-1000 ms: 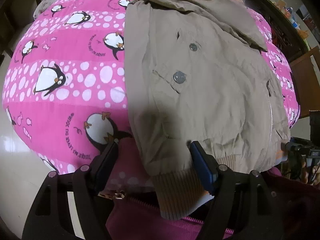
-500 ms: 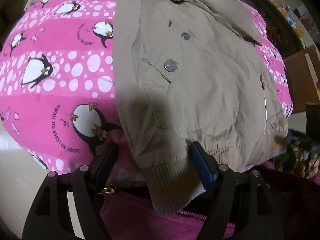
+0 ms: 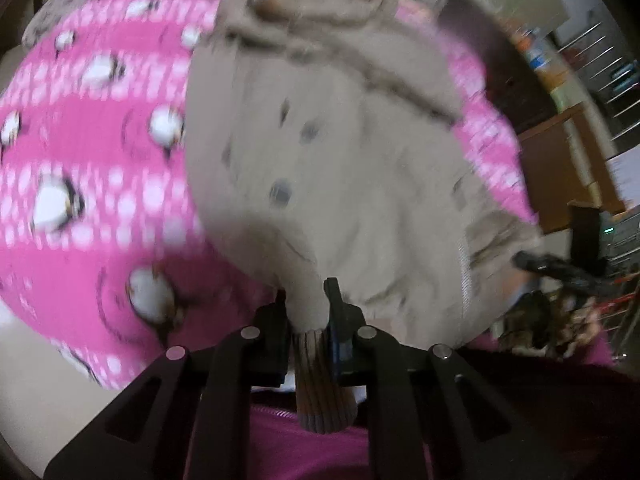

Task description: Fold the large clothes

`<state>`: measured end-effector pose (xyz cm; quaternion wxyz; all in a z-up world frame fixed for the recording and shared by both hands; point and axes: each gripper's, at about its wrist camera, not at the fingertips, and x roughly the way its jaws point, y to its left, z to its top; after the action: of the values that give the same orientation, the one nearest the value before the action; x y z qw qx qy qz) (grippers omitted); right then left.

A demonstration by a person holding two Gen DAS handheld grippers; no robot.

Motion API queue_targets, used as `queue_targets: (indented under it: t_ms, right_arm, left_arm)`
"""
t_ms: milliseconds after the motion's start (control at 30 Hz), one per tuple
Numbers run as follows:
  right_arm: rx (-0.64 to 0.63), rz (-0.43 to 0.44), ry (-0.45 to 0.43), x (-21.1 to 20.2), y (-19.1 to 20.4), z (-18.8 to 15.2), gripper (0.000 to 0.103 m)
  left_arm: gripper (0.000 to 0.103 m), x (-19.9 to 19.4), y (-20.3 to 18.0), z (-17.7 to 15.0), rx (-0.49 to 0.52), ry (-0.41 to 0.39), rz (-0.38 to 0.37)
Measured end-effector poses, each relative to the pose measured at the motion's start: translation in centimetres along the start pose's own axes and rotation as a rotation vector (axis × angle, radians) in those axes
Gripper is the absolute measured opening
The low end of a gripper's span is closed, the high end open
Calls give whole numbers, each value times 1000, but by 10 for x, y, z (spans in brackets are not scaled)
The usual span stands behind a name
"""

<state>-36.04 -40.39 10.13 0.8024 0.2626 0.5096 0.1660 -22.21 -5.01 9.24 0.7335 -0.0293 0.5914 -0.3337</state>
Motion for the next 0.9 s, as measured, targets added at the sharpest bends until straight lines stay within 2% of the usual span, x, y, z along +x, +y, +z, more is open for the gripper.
queue_targets:
  t_ms: [133,233,367,533,633,767,900]
  right_arm:
    - [32,42,-78,-13,-2,25,13]
    - [49,63,-172,-28,-5,53,13]
    - [40,46,-327,-52,-7,100,13]
    - [66,-7,-441,-61,-18,163,13]
    - [87,-37,-465,-57,-31,196,13]
    - [129,-62,-462,-50,-50,229,13]
    - [133,-85,-455,-44,-59,245,13]
  left_arm:
    - [12,-30,-4,35,2,-131,-15]
    - [12,-42,-3,69,-3,-211,-22]
    - [12,-49,-9,122,6,-329,9]
    - [12,-39,-2,187,-19,-390,19]
    - [12,-29,-5,226,-11,-404,36]
    - [12,-15,-6,254,-4,-398,57]
    - [12,-3,-8,271,13,-390,100]
